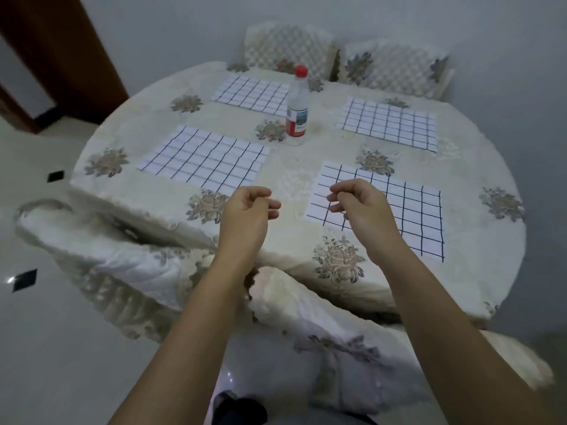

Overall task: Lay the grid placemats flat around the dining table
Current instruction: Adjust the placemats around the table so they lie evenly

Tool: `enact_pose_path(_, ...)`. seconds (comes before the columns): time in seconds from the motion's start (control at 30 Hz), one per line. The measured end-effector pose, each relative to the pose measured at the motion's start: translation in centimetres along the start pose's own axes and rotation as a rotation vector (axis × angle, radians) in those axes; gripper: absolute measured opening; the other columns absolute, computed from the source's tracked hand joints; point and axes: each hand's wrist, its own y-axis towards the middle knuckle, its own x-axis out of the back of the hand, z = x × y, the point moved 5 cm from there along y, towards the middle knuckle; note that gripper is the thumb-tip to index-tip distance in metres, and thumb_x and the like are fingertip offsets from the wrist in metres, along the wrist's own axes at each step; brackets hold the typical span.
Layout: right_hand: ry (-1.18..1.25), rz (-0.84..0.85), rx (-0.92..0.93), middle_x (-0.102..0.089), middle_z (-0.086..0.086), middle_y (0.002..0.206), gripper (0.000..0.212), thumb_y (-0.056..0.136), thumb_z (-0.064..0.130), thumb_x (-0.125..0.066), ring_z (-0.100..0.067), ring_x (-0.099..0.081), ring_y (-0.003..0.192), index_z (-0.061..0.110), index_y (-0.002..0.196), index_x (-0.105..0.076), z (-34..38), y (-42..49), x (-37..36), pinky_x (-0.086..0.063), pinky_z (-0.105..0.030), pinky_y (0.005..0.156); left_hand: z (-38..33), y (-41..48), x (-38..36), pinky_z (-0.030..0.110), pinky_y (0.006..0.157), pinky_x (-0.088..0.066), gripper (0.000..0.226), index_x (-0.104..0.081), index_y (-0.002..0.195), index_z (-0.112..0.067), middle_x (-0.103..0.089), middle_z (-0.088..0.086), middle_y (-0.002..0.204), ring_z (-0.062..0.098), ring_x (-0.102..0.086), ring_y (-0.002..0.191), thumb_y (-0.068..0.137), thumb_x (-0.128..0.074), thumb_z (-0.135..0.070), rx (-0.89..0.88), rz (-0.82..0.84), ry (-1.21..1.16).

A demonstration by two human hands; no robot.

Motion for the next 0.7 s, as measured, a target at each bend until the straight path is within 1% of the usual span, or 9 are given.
enact_pose_path(0.1, 0.011, -0.123, -0.054, -0.062, 0.004, 0.089, 0.022, 0.092, 0.007, -0.041, -0.009, -0.059, 0.077, 0.021, 0.089, -0.058, 0.1, 0.4, -0.9, -0.044, -0.020, 0.064, 1.5, 2.8, 0.7, 0.021, 0.056, -0.034, 0.020, -0.055, 0.098, -0.012, -0.065, 0.006, 0.088, 0.012, -0.059, 0.069, 0.092, -0.037, -0.006, 0.104, 0.169, 0.144)
enact_pose_path(0.23, 0.002, -0.214, -0.142, -0.062, 0.003, 0.088, 0.021, 0.092, 0.006, -0.041, -0.008, -0.058, 0.073, 0.017, 0.092, -0.059, -1.0, 0.5, -1.6, -0.043, -0.021, 0.066, 3.6, 4.5, -1.0, 0.022, 0.055, -0.036, 0.020, -0.054, 0.102, -0.011, -0.064, 0.007, 0.091, 0.018, -0.059, 0.074, 0.092, -0.036, -0.010, 0.165, 0.423, 0.329)
enact_pose_path(0.33, 0.001, -0.262, -0.192, -0.063, 0.001, 0.089, 0.021, 0.093, 0.008, -0.041, -0.010, -0.058, 0.074, 0.019, 0.088, -0.058, -2.1, 1.2, -1.4, -0.044, -0.023, 0.068, 4.7, 6.1, -3.0, 0.025, 0.067, -0.044, 0.021, -0.053, 0.106, -0.009, -0.063, 0.006, 0.091, 0.020, -0.060, 0.078, 0.092, -0.037, -0.012, 0.152, 0.532, 0.403)
enact_pose_path(0.4, -0.001, -0.279, -0.232, -0.063, 0.001, 0.089, 0.020, 0.094, 0.008, -0.041, -0.011, -0.058, 0.075, 0.016, 0.094, -0.059, -3.2, 1.9, -0.9, -0.044, -0.022, 0.067, 6.0, 6.9, -4.2, 0.031, 0.078, -0.046, 0.017, -0.052, 0.099, -0.012, -0.062, 0.007, 0.092, 0.023, -0.060, 0.083, 0.092, -0.037, -0.013, 0.163, 0.576, 0.446)
enact_pose_path(0.43, 0.002, -0.292, -0.256, -0.062, 0.001, 0.089, 0.019, 0.095, 0.008, -0.041, -0.012, -0.058, 0.075, 0.014, 0.096, -0.059, -3.9, 2.5, -0.5, -0.044, -0.021, 0.065, 6.7, 7.5, -5.0, 0.033, 0.078, -0.045, 0.014, -0.052, 0.091, -0.014, -0.061, 0.008, 0.091, 0.025, -0.059, 0.082, 0.092, -0.038, -0.014, 0.166, 0.598, 0.479)
enact_pose_path(0.5, -0.024, -0.292, -0.304, -0.062, -0.001, 0.090, 0.018, 0.095, 0.010, -0.041, -0.012, -0.057, 0.075, 0.013, 0.099, -0.058, -5.7, 4.1, 0.4, -0.043, -0.022, 0.064, 8.3, 9.0, -6.8, 0.033, 0.072, -0.039, 0.023, -0.043, 0.069, -0.020, -0.053, 0.010, 0.083, 0.024, -0.049, 0.074, 0.090, -0.039, -0.013, 0.160, 0.627, 0.541)
enact_pose_path(0.53, -0.056, -0.269, -0.333, -0.062, -0.002, 0.091, 0.017, 0.095, 0.011, -0.041, -0.013, -0.057, 0.076, 0.013, 0.099, -0.058, -6.8, 4.9, 0.7, -0.043, -0.024, 0.064, 9.2, 9.8, -7.5, 0.032, 0.068, -0.035, 0.028, -0.039, 0.063, -0.020, -0.048, 0.010, 0.081, 0.021, -0.045, 0.073, 0.089, -0.039, -0.011, 0.158, 0.630, 0.578)
enact_pose_path(0.63, -0.164, -0.210, -0.397, -0.060, -0.005, 0.095, 0.016, 0.096, 0.014, -0.043, -0.018, -0.056, 0.080, 0.011, 0.103, -0.056, -10.4, 7.2, 1.9, -0.045, -0.029, 0.074, 10.8, 11.9, -9.0, 0.026, 0.056, -0.031, 0.031, -0.035, 0.056, -0.015, -0.042, 0.007, 0.065, 0.021, -0.040, 0.059, 0.085, -0.041, -0.005, 0.158, 0.581, 0.712)
enact_pose_path(0.7, -0.193, -0.197, -0.437, -0.059, -0.008, 0.092, 0.015, 0.095, 0.014, -0.045, -0.022, -0.055, 0.080, 0.008, 0.102, -0.057, -12.9, 8.6, 3.0, -0.044, -0.035, 0.076, 11.5, 13.2, -9.9, 0.024, 0.048, -0.023, 0.036, -0.027, 0.053, -0.015, -0.029, 0.002, 0.053, 0.017, -0.028, 0.048, 0.084, -0.041, -0.002, 0.142, 0.541, 0.776)
